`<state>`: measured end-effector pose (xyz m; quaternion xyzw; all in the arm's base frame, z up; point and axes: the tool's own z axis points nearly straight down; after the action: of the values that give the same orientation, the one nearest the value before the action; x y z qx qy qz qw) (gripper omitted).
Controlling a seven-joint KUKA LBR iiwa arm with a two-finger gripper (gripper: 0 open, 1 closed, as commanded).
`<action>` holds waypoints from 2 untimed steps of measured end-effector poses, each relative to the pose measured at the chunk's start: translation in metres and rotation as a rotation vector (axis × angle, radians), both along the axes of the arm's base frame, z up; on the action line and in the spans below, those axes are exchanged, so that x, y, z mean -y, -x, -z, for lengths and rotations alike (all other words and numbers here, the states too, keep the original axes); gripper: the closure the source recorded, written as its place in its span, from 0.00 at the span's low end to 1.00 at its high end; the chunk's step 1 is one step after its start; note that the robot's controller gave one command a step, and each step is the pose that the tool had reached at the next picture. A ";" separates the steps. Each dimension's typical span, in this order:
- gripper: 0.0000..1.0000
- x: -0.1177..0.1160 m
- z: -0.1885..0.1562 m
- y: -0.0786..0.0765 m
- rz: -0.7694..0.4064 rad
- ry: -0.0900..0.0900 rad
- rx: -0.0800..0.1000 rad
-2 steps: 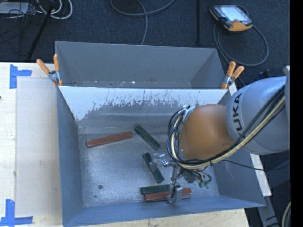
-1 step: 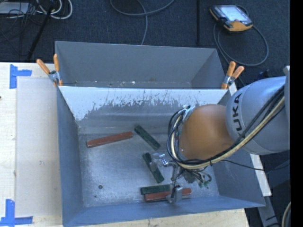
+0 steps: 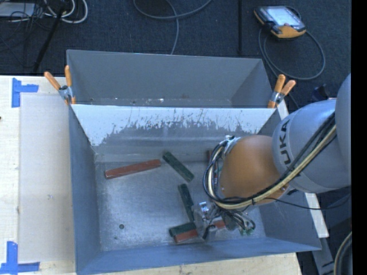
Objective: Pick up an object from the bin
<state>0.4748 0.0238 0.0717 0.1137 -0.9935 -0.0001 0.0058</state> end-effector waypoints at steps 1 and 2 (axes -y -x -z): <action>0.00 -0.001 0.000 -0.006 0.003 -0.004 0.026; 1.00 0.000 0.000 -0.002 0.004 -0.002 0.010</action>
Offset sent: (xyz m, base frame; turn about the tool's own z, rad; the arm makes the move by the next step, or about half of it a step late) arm 0.0000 0.0000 0.0000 0.0000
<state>0.4769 0.0239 0.0717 0.1115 -0.9938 -0.0003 0.0006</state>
